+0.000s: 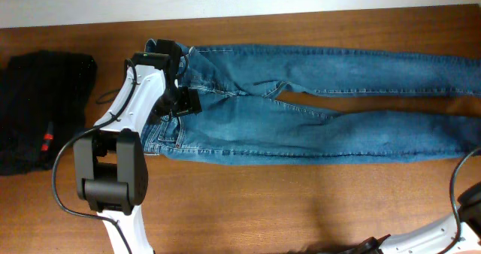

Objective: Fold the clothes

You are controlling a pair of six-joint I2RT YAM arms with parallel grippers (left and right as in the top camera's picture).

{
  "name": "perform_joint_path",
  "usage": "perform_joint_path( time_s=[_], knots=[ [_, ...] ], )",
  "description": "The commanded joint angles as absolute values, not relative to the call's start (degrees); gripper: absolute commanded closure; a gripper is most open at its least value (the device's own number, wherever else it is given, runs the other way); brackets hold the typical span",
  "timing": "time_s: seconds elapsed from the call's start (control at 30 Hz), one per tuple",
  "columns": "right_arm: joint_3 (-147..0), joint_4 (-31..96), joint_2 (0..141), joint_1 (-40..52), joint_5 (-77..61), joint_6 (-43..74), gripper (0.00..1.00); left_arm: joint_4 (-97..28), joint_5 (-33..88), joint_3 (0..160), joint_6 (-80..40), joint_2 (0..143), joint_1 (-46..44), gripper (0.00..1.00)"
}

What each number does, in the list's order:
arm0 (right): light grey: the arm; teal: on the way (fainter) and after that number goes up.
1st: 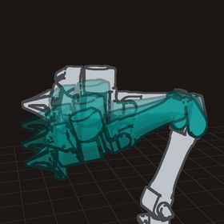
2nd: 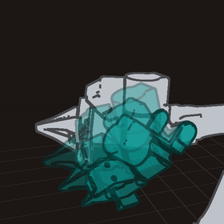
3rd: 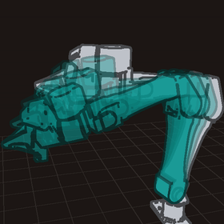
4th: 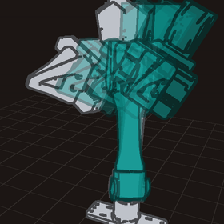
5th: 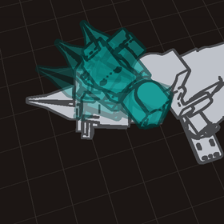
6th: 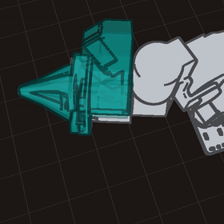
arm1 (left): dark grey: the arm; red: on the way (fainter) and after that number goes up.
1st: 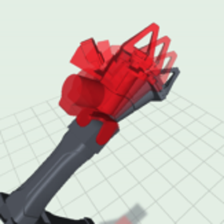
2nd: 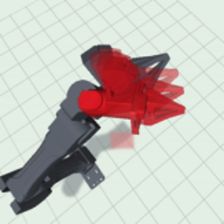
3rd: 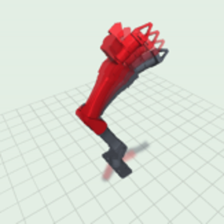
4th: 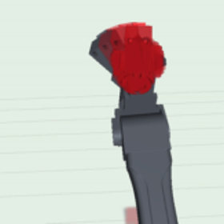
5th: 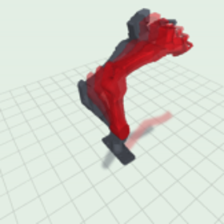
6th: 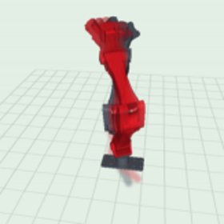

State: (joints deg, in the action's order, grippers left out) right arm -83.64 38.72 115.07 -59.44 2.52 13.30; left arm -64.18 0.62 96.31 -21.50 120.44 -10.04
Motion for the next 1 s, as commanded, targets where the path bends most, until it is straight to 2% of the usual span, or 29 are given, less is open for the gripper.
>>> perform_joint_path(
  time_s=[0.0,0.1,0.5,0.73,0.97],
  knots=[
    [-80.8,37.4,115.9,-60.7,2.4,15.8,0.96,-64.2,0.6,96.4,-21.8,121.0,-10.0,0.01],
    [-80.6,37.5,115.5,-60.7,-6.6,15.7,0.96,-64.2,0.6,96.4,-21.8,121.0,-10.0,0.01],
    [-80.7,39.7,110.1,-55.9,-4.5,16.3,0.96,-64.2,0.6,96.4,-21.8,121.0,-10.0,0.01],
    [-80.7,43.9,109.8,-53.8,-9.1,17.5,0.96,-64.2,0.6,96.4,-21.8,121.0,-10.0,0.01],
    [-80.7,45.1,105.8,-46.9,-11.5,16.4,0.96,-64.8,0.6,96.4,-21.8,121.0,-10.0,0.01]
  ],
)
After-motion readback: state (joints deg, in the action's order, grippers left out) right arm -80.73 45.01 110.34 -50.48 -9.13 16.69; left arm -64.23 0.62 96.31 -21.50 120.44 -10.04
